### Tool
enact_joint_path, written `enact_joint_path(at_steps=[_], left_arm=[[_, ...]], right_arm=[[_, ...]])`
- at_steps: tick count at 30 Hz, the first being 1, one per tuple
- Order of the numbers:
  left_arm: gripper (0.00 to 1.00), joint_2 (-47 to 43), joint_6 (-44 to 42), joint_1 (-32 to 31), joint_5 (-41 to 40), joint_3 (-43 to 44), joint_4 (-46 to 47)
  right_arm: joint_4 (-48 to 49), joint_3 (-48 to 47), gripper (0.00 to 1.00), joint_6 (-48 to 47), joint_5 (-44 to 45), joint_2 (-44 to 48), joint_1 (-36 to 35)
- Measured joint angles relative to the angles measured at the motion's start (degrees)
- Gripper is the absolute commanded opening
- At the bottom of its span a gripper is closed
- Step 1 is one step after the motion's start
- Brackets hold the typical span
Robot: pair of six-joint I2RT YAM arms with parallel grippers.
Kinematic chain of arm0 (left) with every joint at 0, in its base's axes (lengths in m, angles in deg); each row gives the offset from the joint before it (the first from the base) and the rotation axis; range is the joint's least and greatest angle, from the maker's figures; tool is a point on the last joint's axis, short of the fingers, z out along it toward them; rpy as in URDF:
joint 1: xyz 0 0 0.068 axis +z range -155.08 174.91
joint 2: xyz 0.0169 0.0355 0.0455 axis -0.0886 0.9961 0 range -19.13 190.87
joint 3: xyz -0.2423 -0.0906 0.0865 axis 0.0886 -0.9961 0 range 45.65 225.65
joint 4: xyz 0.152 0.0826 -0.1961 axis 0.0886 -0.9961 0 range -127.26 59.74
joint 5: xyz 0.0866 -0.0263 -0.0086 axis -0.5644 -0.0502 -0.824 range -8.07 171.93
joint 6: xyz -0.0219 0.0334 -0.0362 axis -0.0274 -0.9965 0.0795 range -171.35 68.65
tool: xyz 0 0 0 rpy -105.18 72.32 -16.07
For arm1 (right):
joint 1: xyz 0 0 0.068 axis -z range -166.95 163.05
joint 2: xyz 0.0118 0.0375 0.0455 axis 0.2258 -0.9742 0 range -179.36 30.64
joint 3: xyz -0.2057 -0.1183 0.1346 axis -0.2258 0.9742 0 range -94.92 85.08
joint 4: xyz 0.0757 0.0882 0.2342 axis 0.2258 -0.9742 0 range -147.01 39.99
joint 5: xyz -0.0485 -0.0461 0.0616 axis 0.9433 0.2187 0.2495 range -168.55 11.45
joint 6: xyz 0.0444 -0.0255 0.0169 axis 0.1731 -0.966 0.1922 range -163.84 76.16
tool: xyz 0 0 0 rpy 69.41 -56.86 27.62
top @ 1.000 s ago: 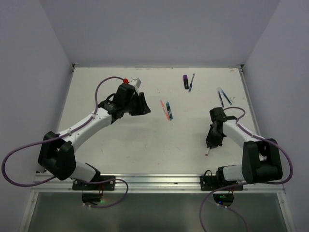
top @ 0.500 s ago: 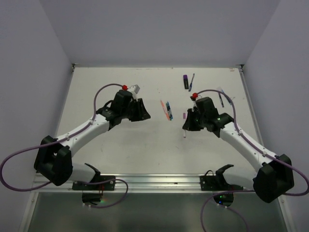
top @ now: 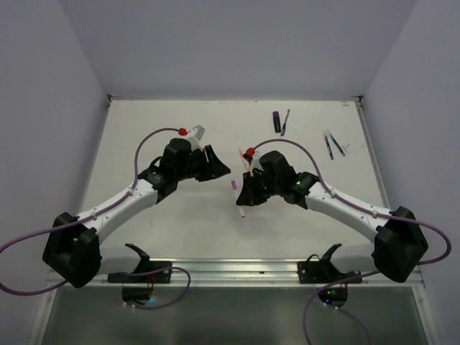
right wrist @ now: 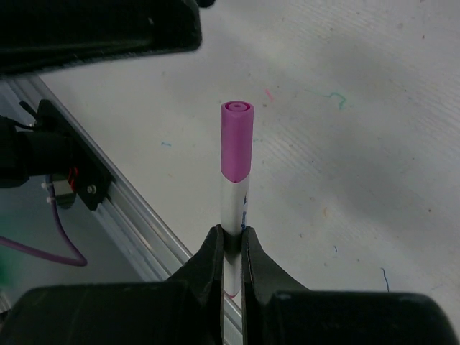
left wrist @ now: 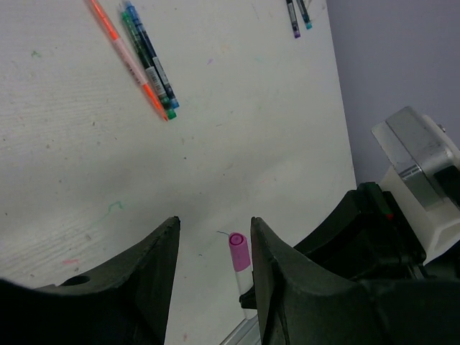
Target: Open the pen caps
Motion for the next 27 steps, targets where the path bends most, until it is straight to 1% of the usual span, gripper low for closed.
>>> enact_joint_path(at_steps=[6, 14, 23, 26, 27], left_arm=[[0.46, 0.1, 1.0, -1.5, 0.2, -1.6, 1.5], [0.46, 0.1, 1.2, -1.8, 0.3, -1.7, 2.6], [0.41, 1.4, 1.2, -1.9, 0.5, -2.3, 2.9], [0.32, 1.6, 1.2, -1.9, 0.5, -2.3, 2.9], [0.22, 1.7, 1.2, -1.9, 0.5, -2.3, 2.9]], right_arm=[[3.3, -2.3, 0.0, 2.3, -0.3, -2.1, -1.0], [6.3, -3.9, 0.0, 3.9, -0.6, -5.9, -1.1], [6.7, -5.1, 0.0, 4.5, -0.6, -6.4, -1.4], [7.0, -6.1, 0.0, 4.5, -0.6, -6.5, -1.4], [7.1, -6.2, 0.0, 4.5, -0.6, -6.5, -1.4]])
